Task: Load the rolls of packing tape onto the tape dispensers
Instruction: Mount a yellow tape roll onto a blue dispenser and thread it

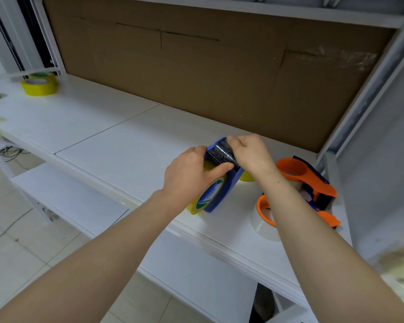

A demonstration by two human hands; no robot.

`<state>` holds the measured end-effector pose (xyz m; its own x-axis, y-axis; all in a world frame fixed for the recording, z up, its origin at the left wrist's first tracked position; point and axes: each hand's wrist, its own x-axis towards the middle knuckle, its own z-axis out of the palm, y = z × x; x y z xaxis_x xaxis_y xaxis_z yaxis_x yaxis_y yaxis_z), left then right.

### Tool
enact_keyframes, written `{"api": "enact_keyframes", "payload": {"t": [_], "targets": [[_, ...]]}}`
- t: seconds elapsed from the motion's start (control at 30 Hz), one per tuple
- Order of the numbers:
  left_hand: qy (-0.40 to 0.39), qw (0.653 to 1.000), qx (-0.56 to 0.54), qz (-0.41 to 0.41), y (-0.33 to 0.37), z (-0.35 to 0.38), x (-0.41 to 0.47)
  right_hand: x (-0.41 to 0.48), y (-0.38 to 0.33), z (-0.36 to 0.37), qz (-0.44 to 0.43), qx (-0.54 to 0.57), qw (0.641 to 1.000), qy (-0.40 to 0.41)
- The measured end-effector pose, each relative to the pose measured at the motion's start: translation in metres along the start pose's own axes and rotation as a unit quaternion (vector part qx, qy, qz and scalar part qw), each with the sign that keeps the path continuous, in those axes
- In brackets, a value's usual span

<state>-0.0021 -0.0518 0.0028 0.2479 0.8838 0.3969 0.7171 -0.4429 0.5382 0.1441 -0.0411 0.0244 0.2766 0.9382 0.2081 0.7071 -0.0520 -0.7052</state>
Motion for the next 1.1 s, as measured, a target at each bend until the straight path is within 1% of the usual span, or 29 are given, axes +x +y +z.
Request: {"api": "enact_keyframes", "payload": {"t": [0.03,0.07,0.1,0.13,0.17,0.23,0.27,0.3,0.33,0.37,0.4,0.47,0.53,0.57,0.63,0.67,0.7,0.8,0.87,0.97,1.1], "targets": [[-0.002,1.000,0.002,0.001,0.000,0.000,0.000,0.000,0.001,0.000,0.006,0.013,1.000,-0.005],[-0.003,1.000,0.005,0.002,0.000,0.000,0.000,-0.001,0.003,-0.001,0.024,0.063,0.998,-0.018],[-0.004,1.000,0.006,-0.001,-0.001,-0.001,0.001,-0.004,0.004,-0.002,0.052,0.143,0.988,-0.041],[-0.003,1.000,0.004,-0.009,-0.002,-0.003,0.001,-0.009,0.006,-0.004,0.086,0.236,0.965,-0.073],[-0.002,1.000,-0.001,-0.019,-0.003,-0.004,0.001,-0.017,0.009,-0.004,0.111,0.328,0.932,-0.109],[-0.001,0.999,-0.019,-0.043,-0.006,-0.007,0.003,-0.033,0.020,0.002,0.125,0.479,0.854,-0.160],[-0.003,0.998,-0.034,-0.058,-0.008,-0.009,0.004,-0.040,0.027,0.007,0.126,0.539,0.815,-0.171],[-0.006,0.996,-0.049,-0.077,-0.011,-0.011,0.005,-0.047,0.034,0.014,0.129,0.575,0.788,-0.179],[-0.006,0.993,-0.063,-0.096,-0.015,-0.012,0.007,-0.050,0.040,0.022,0.135,0.576,0.784,-0.186],[-0.009,0.990,-0.078,-0.115,-0.019,-0.012,0.009,-0.053,0.040,0.029,0.138,0.547,0.802,-0.196],[-0.011,0.987,-0.096,-0.132,-0.023,-0.013,0.010,-0.056,0.038,0.037,0.131,0.502,0.830,-0.204],[-0.009,0.977,-0.138,-0.164,-0.029,-0.013,0.011,-0.060,0.031,0.049,0.084,0.413,0.879,-0.221],[0.001,0.958,-0.202,-0.204,-0.030,-0.016,0.009,-0.062,0.022,0.058,0.057,0.359,0.907,-0.211],[0.000,0.941,-0.248,-0.229,-0.029,-0.018,0.008,-0.061,0.019,0.062,0.057,0.335,0.922,-0.188],[-0.024,0.895,-0.349,-0.277,-0.025,-0.022,0.004,-0.057,0.016,0.067,0.062,0.258,0.957,-0.120],[-0.037,0.874,-0.386,-0.293,-0.023,-0.024,0.002,-0.055,0.016,0.069,0.058,0.223,0.969,-0.092],[-0.049,0.864,-0.401,-0.300,-0.022,-0.023,0.000,-0.053,0.016,0.070,0.049,0.197,0.977,-0.072],[-0.076,0.875,-0.367,-0.306,-0.027,-0.021,-0.006,-0.053,0.016,0.062,0.013,0.115,0.992,-0.050],[-0.101,0.877,-0.339,-0.324,-0.027,-0.019,-0.012,-0.053,0.015,0.055,0.006,0.053,0.998,-0.039],[-0.138,0.876,-0.308,-0.344,-0.027,-0.012,-0.017,-0.054,0.015,0.044,0.008,-0.013,1.000,-0.023],[-0.155,0.869,-0.312,-0.351,-0.020,0.000,-0.011,-0.051,0.017,0.028,0.015,-0.078,0.997,-0.007]]}}
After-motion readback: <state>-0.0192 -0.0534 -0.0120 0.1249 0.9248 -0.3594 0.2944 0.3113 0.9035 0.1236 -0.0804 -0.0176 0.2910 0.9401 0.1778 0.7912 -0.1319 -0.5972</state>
